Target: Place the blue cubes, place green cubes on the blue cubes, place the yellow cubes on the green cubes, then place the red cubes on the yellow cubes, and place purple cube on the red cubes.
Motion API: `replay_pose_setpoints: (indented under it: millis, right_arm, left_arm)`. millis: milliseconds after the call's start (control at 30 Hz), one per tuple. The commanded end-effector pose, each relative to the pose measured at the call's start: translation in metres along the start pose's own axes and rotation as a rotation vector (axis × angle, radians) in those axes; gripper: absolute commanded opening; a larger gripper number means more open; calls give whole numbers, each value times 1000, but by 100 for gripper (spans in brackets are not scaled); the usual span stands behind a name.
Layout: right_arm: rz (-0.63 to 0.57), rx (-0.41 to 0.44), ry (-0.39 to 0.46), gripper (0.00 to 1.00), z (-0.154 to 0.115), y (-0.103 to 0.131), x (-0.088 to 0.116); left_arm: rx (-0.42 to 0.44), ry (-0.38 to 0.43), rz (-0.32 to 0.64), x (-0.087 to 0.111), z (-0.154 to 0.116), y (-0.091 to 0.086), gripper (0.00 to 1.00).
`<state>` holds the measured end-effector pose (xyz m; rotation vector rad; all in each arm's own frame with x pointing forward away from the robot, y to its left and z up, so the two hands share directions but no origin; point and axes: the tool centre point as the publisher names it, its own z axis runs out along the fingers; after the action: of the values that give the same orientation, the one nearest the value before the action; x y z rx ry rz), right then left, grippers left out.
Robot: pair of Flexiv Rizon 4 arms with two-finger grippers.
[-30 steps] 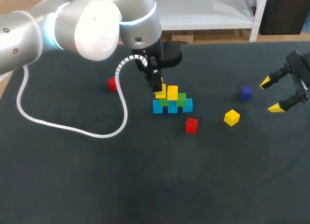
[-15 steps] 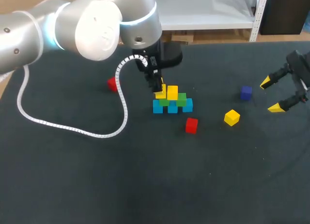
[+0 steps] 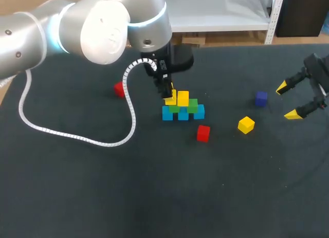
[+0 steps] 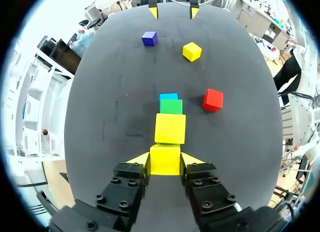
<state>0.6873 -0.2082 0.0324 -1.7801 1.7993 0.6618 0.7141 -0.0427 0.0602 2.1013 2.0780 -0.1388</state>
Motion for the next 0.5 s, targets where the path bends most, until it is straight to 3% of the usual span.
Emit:
replay_pose_setpoints:
  millis: [33, 233, 500]
  right_arm:
    - [0, 0, -1, 100, 0, 0, 0]
    - [0, 0, -1, 100, 0, 0, 0]
    - [0, 0, -1, 100, 0, 0, 0]
  left_arm:
    - [8, 3, 1, -1, 0, 3, 0]
    - [11, 4, 2, -1, 1, 4, 4]
    - [11, 4, 2, 0, 1, 5, 17]
